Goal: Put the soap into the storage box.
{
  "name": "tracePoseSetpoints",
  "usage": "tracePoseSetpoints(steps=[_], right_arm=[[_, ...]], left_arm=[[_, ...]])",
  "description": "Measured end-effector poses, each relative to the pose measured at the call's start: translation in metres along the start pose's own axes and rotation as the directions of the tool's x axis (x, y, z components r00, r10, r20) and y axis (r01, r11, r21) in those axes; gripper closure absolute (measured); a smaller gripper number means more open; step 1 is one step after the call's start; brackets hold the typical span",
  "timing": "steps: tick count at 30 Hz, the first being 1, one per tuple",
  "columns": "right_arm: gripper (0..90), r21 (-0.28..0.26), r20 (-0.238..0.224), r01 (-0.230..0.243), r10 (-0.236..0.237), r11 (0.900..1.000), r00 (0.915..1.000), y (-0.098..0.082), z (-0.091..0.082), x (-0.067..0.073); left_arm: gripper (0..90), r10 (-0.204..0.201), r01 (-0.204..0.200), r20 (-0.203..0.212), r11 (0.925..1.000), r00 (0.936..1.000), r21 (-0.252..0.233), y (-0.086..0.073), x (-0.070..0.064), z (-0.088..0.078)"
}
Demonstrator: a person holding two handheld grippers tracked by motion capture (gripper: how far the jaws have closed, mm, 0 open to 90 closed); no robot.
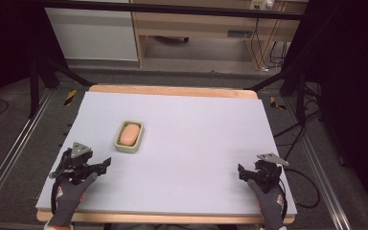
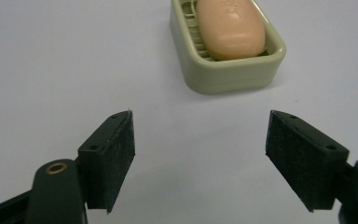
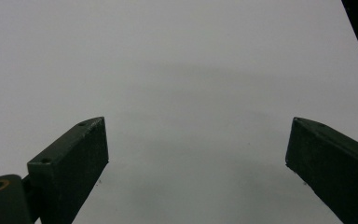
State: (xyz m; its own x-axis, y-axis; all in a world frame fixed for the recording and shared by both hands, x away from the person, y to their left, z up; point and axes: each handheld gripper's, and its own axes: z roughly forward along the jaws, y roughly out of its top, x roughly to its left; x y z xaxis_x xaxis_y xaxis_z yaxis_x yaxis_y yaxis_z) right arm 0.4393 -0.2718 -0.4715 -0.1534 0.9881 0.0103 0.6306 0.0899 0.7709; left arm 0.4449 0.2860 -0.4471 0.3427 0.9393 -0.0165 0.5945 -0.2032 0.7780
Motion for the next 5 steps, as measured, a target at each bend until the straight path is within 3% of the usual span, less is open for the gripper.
tracePoseSetpoints(steps=[5], right_arm=[[6.1, 0.0, 0.003, -0.009, 0.009, 1.0, 1.0, -0.0001, -0.0007, -0.0021]], left_arm=[[23.0, -0.015, 0.016, -0.029, 0.9998, 0.9995, 0.013, -0.0061, 0.0088, -0.0001]])
